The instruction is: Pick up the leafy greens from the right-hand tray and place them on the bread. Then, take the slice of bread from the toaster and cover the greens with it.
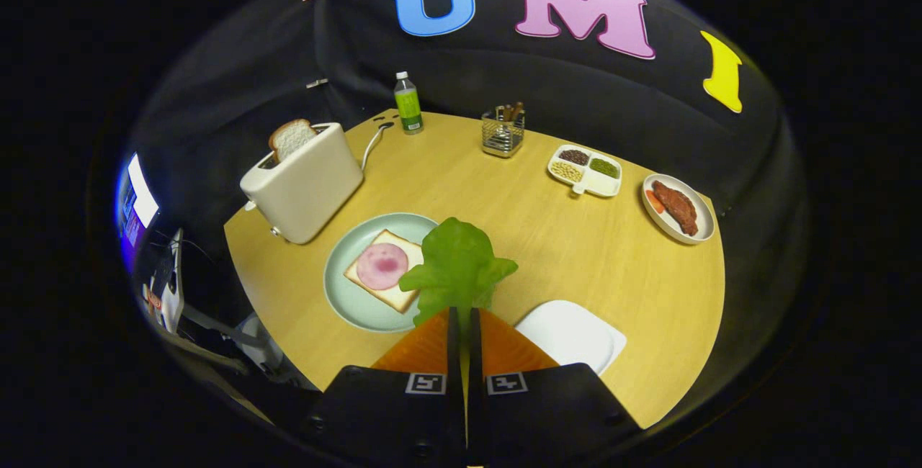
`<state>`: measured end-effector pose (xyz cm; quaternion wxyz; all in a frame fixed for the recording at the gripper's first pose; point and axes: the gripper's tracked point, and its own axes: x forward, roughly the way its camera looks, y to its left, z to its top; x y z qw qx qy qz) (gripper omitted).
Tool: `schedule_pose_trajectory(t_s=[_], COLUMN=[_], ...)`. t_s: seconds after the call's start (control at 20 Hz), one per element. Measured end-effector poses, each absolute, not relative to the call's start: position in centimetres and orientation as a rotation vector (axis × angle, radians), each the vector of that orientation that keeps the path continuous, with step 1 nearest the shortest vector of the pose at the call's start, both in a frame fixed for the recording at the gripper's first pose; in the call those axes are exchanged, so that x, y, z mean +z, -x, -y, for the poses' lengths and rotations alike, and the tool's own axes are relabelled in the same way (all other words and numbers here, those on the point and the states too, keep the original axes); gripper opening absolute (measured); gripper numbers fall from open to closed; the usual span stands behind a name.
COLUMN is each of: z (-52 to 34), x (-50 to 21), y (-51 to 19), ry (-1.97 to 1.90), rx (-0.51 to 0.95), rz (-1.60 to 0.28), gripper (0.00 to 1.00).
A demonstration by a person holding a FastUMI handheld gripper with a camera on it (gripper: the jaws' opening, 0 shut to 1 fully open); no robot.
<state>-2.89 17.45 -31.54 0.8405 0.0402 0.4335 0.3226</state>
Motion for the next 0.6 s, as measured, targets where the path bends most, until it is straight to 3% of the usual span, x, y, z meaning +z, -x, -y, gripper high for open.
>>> schedule_pose_trajectory(t_s=[0.25,0.6], z=[-25.1,-29.9], x=[-31.1,-36.4], y=[2.7,2.4], ry=[-0.06,-0.018], rx=[0.746,0.739], rz=[-0.915,-0.997], gripper=[0.06,0.06])
